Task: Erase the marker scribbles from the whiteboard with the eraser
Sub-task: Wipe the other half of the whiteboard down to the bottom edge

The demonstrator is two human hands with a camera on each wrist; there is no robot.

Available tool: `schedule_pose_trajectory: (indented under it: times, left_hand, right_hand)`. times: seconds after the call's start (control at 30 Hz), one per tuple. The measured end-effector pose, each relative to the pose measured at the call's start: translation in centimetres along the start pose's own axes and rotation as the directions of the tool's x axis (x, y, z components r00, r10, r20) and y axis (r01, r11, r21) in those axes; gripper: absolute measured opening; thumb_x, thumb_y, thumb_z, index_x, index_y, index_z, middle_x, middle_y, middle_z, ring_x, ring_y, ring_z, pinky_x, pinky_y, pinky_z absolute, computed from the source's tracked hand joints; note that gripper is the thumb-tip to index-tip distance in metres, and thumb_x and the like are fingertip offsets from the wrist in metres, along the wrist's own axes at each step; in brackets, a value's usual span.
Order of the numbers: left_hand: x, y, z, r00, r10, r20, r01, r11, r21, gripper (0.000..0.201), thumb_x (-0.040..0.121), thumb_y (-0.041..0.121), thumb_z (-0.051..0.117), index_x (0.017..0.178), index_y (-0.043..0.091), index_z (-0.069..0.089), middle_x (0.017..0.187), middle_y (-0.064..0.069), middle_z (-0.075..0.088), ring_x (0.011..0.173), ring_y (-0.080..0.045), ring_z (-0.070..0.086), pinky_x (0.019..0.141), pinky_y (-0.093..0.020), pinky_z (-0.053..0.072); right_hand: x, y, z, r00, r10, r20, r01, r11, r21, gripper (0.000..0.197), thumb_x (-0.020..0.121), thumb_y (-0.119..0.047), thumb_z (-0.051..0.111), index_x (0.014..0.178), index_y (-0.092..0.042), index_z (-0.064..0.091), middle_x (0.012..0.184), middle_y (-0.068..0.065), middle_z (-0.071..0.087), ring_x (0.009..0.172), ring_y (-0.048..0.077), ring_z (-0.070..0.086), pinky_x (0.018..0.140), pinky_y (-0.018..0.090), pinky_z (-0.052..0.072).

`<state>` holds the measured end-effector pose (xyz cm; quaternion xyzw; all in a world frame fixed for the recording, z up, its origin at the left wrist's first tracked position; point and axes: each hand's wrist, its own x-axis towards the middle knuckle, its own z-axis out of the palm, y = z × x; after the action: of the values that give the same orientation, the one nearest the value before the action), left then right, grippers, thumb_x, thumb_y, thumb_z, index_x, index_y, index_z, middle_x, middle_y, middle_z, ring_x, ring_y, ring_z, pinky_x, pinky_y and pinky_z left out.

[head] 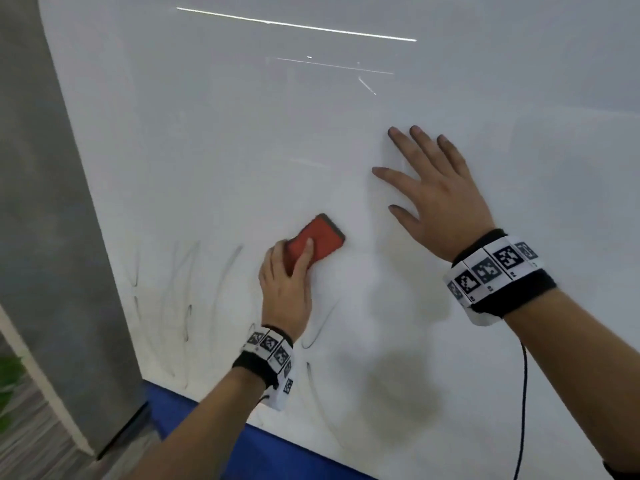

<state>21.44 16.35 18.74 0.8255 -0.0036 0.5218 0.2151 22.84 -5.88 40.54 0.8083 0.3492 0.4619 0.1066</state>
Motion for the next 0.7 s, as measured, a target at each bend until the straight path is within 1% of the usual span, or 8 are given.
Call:
schedule_pose_trajectory:
  times: [0.07,0.13,0.2,0.27,0.4,0.5,0.6,0.7]
  left_hand:
    - [1.1,-1.3,-0.2,1.000,0.020,-0.021,-0.019,1.000,0.001,0.064,0.096,0.012,0.060,0.151,0.029,0.033,0.141,-0.023,0.040,0.126,-0.043,0.043,0.108,-0.059,0.039]
    - [4.1,-3.3,-1.0,0.981,-0.156,-0.118,0.153,0.988,-0.032,0.063,0.097,0.017,0.058,0.154,0.024,0.032,0.142,-0.026,0.039,0.124,-0.044,0.044,0.108,-0.058,0.039]
    - [7.2,-4.3,-1.8,0.887,-0.407,-0.218,0.384,0.912,-0.141,0.063,0.098,0.020,0.054,0.156,0.021,0.032,0.142,-0.025,0.038,0.121,-0.043,0.046,0.107,-0.058,0.040]
    - [7.7,-2.2,-1.6,0.838,-0.488,-0.244,0.460,0.872,-0.166,0.062,0.098,0.020,0.053,0.156,0.020,0.032,0.143,-0.023,0.038,0.121,-0.042,0.047,0.106,-0.058,0.040]
    - [-0.3,5.0,0.4,0.999,-0.017,-0.049,0.013,0.996,-0.086,0.057,0.098,0.020,0.062,0.150,0.023,0.040,0.140,-0.021,0.044,0.121,-0.041,0.047,0.104,-0.054,0.042]
    - [-2.8,4.7,1.0,0.977,0.209,0.045,-0.206,0.976,-0.071,0.053,0.098,0.027,0.061,0.148,0.025,0.042,0.138,-0.017,0.045,0.119,-0.036,0.047,0.099,-0.051,0.047]
    - [1.3,1.8,0.3,0.996,-0.059,-0.074,0.051,0.993,-0.107,0.061,0.096,0.031,0.059,0.150,0.011,0.038,0.136,-0.023,0.046,0.119,-0.038,0.045,0.107,-0.047,0.037]
    - [5.0,0.6,-0.3,0.864,-0.475,-0.170,0.415,0.861,-0.295,0.068,0.097,0.030,0.059,0.152,0.002,0.033,0.136,-0.023,0.045,0.119,-0.041,0.046,0.110,-0.051,0.035]
  right_hand:
    - [-0.1,0.4,0.1,1.000,-0.014,0.000,0.014,1.000,0.011,0.052,0.091,-0.025,0.068,0.141,-0.024,0.055,0.167,0.010,0.021,0.155,0.031,0.022,0.126,0.050,0.017]
    - [-0.3,0.9,-0.1,1.000,-0.029,0.005,0.029,0.999,0.029,0.052,0.090,-0.023,0.069,0.141,-0.023,0.055,0.167,0.010,0.022,0.154,0.031,0.022,0.127,0.048,0.016]
    - [-0.6,1.0,-0.2,1.000,-0.028,0.013,0.027,0.999,0.034,0.052,0.091,-0.022,0.067,0.141,-0.023,0.055,0.167,0.011,0.021,0.155,0.031,0.021,0.127,0.046,0.015]
    - [-0.9,0.7,-0.1,1.000,-0.009,0.017,0.008,0.999,0.033,0.052,0.091,-0.022,0.066,0.142,-0.023,0.054,0.168,0.011,0.020,0.155,0.031,0.020,0.127,0.047,0.014]
    - [-1.0,0.1,0.2,1.000,0.021,0.013,-0.021,0.999,0.041,0.052,0.091,-0.023,0.065,0.141,-0.022,0.054,0.168,0.011,0.018,0.156,0.031,0.017,0.127,0.049,0.013]
    - [-1.0,0.5,0.1,1.000,-0.006,0.020,0.005,0.999,0.038,0.052,0.092,-0.024,0.065,0.142,-0.023,0.053,0.168,0.011,0.018,0.156,0.030,0.017,0.127,0.048,0.014]
    - [-1.2,1.1,-0.1,0.999,-0.035,0.024,0.034,0.999,0.043,0.052,0.091,-0.024,0.067,0.142,-0.023,0.054,0.168,0.011,0.019,0.155,0.030,0.019,0.127,0.047,0.016]
    - [-1.4,1.0,-0.1,1.000,-0.016,0.017,0.015,0.998,0.058,0.052,0.091,-0.022,0.066,0.141,-0.023,0.054,0.168,0.011,0.019,0.155,0.030,0.019,0.127,0.047,0.015]
